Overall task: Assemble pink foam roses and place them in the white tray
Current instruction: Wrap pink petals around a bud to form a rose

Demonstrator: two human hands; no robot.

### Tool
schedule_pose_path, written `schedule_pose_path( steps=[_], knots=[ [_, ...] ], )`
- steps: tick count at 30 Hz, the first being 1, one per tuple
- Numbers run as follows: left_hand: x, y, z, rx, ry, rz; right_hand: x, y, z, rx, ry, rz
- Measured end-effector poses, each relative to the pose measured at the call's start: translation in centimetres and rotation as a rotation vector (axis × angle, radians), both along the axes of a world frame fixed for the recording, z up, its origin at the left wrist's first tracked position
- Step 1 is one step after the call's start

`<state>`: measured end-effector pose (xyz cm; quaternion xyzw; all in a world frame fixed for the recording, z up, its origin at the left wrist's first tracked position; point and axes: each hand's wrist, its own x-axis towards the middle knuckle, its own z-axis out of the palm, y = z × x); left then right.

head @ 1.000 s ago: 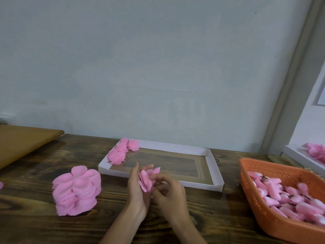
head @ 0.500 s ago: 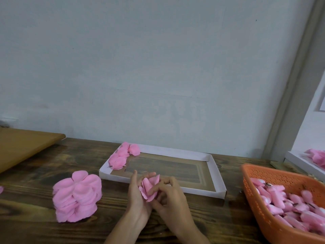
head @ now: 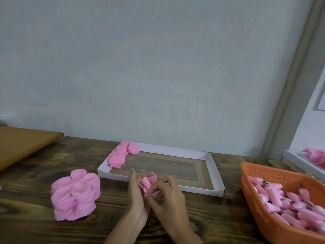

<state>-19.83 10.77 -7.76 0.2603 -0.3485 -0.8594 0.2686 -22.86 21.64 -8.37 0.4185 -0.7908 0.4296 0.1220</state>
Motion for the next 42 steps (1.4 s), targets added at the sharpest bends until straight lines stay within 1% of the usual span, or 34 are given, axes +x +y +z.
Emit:
schedule_pose_path(
  steps=[4, 6, 11, 17, 19, 21, 24, 26, 32, 37, 40, 42],
  knots=[
    [-0.2, 0.0, 0.1, 0.02, 0.044, -0.048, -0.3, -0.1, -0.1, -0.095, 0.034, -0.052],
    [-0.2, 0.0, 0.1, 0.022, 0.061, -0.076, -0.5, -0.1, -0.2, -0.099, 0.036, -0.058],
    [0.1, 0.0, -0.3, -0.05, 0.042, -0.117, -0.9, 0.0, -0.1, -0.115, 0.012, -0.062],
    [0.1, 0.6, 0.3, 0.012, 0.104, -0.208, -1.1, 0.1, 0.0, -0.122, 0.009, -0.073],
    [0.2, 0.7, 0.8, 0.074, 0.174, -0.236, -1.2, 0.2, 0.2, -0.153, -0.019, -0.087],
    [0.2, 0.5, 1.1, 0.097, 0.242, -0.263, -1.4, 0.4, 0.4, -0.2, -0.051, -0.077],
    [0.7, 0.5, 1.1, 0.021, 0.284, -0.302, -1.5, 0.5, 0.8, -0.254, -0.094, -0.048],
    [0.6, 0.7, 0.9, -0.025, 0.285, -0.318, -1.6, 0.6, 0.9, -0.277, -0.123, -0.027],
    [0.2, 0.8, 0.1, -0.07, 0.253, -0.265, -1.3, 0.8, 1.1, -0.317, -0.187, 0.025],
    [0.4, 0.9, 0.3, -0.061, 0.256, -0.279, -1.4, 0.8, 1.3, -0.339, -0.283, 0.067],
    [0.2, 0.7, 0.0, -0.044, 0.225, -0.293, -1.6, 1.0, 1.3, -0.389, -0.362, 0.111],
    [0.3, 0.9, 0.3, -0.066, 0.244, -0.298, -1.7, 1.1, 1.2, -0.427, -0.385, 0.136]
  ],
)
